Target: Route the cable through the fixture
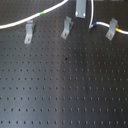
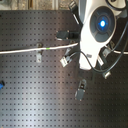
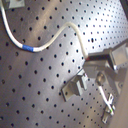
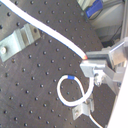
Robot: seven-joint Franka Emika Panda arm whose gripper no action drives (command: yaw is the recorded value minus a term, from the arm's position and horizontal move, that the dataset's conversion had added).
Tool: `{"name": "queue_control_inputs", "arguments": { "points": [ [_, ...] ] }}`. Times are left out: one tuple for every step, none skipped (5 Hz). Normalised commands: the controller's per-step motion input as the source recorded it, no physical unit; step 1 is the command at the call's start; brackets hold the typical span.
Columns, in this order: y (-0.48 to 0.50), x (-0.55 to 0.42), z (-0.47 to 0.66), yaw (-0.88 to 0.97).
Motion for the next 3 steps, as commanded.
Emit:
{"name": "queue_control_inputs", "arguments": {
  "points": [
    [-0.146, -0.19, 0.07, 0.15],
    [-0.028, -0.325, 0.33, 0.0],
    [0.071, -0.301, 0.29, 0.0]
  ]
}}
